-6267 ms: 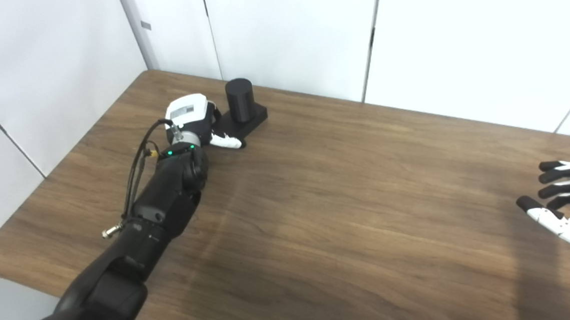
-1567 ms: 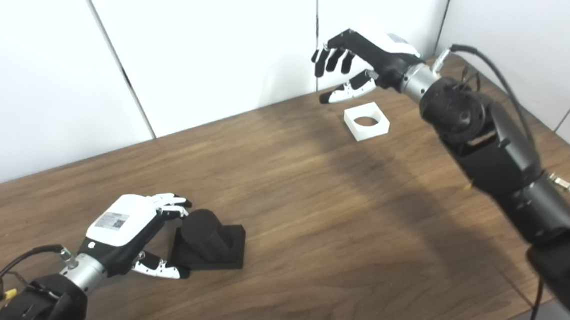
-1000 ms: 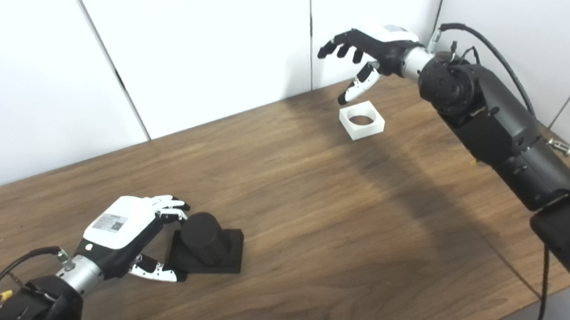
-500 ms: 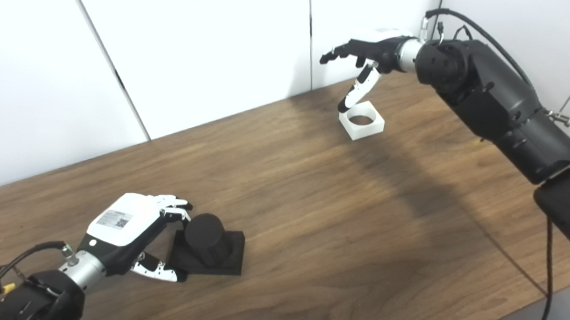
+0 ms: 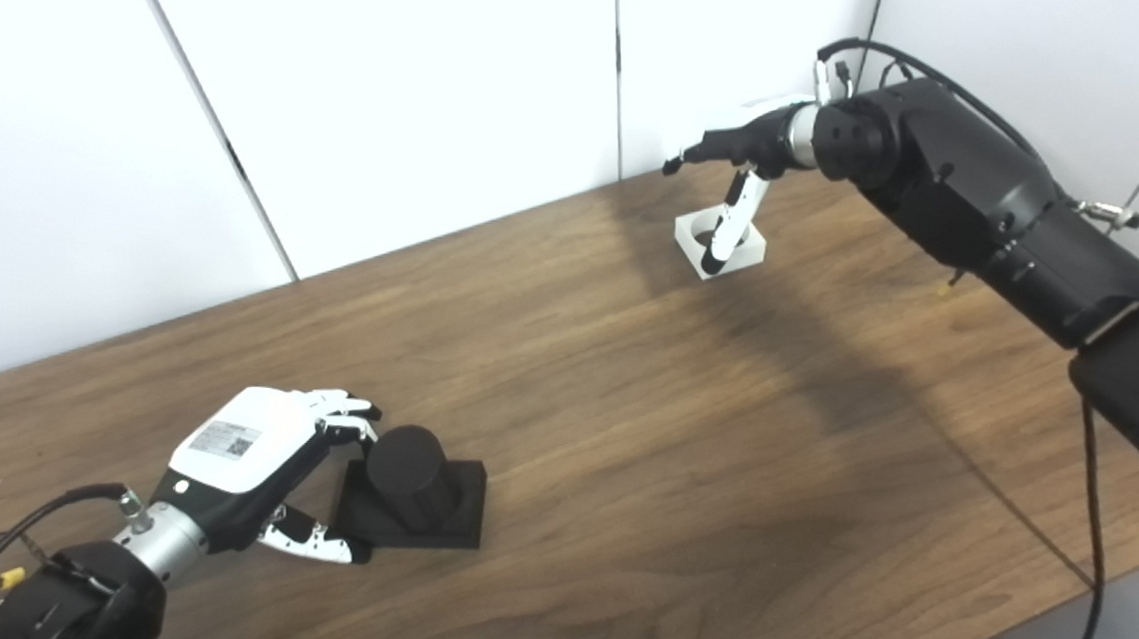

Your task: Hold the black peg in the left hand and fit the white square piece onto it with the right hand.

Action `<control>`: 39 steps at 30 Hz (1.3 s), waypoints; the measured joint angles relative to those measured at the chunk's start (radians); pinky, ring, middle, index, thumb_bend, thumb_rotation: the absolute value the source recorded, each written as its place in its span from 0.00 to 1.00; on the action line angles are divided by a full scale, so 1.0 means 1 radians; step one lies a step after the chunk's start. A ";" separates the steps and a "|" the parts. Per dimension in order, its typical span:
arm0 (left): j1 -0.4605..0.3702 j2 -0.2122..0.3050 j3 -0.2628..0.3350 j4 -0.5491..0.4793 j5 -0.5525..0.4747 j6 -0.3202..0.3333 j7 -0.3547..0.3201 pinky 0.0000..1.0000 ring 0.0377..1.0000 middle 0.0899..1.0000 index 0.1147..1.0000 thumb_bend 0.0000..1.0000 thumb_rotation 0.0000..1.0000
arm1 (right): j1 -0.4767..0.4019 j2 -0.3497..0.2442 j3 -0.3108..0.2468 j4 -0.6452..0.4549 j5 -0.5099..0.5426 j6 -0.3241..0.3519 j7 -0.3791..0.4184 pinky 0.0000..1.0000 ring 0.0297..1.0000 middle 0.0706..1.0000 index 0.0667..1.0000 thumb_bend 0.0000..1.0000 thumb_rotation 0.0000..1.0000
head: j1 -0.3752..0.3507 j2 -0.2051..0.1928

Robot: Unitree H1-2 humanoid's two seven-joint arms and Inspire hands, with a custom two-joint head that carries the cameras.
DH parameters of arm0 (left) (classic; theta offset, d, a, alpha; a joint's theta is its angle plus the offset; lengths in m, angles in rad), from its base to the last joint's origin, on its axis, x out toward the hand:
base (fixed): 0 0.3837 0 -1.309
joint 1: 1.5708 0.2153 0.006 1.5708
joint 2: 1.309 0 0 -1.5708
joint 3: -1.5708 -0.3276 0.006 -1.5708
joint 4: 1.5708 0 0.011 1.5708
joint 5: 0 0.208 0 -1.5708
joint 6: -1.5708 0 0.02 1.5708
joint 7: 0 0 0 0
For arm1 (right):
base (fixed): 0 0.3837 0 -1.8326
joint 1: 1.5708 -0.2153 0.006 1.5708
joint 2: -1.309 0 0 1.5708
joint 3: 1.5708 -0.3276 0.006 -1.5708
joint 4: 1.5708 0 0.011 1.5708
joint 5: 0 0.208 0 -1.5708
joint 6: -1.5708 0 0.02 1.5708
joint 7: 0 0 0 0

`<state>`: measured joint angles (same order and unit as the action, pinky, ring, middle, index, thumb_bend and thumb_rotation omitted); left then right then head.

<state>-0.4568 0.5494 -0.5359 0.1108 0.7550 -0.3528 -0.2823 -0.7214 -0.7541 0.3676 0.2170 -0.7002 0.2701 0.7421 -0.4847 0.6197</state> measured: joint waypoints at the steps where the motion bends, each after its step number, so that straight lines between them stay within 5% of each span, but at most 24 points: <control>1: 0.000 0.000 0.000 0.000 0.000 0.000 0.000 0.80 0.86 0.83 0.42 0.52 0.06 | -0.001 0.000 0.005 0.003 -0.010 0.000 0.000 0.93 0.95 0.96 0.94 1.00 0.42 | -0.002 0.000; 5: 0.000 0.000 0.000 0.000 0.000 0.000 0.000 0.79 0.87 0.83 0.42 0.52 0.06 | -0.007 0.003 0.035 0.043 -0.057 0.010 0.003 0.97 0.97 0.97 0.95 1.00 0.42 | 0.002 0.000; 28: 0.013 0.002 0.001 -0.014 -0.001 0.024 -0.003 0.80 0.88 0.83 0.42 0.52 0.06 | -0.009 0.011 0.049 0.137 -0.111 0.025 -0.006 0.85 0.96 0.98 0.96 1.00 0.36 | 0.014 0.006; 39: 0.015 0.004 0.002 -0.015 -0.003 0.026 -0.003 0.79 0.88 0.83 0.42 0.52 0.06 | 0.058 0.047 0.042 0.171 -0.119 0.012 -0.159 0.81 0.93 0.94 0.89 0.91 0.31 | 0.021 0.011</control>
<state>-0.4418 0.5531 -0.5338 0.0960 0.7521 -0.3268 -0.2853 -0.6632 -0.7068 0.4095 0.3885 -0.8192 0.2826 0.5827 -0.4633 0.6305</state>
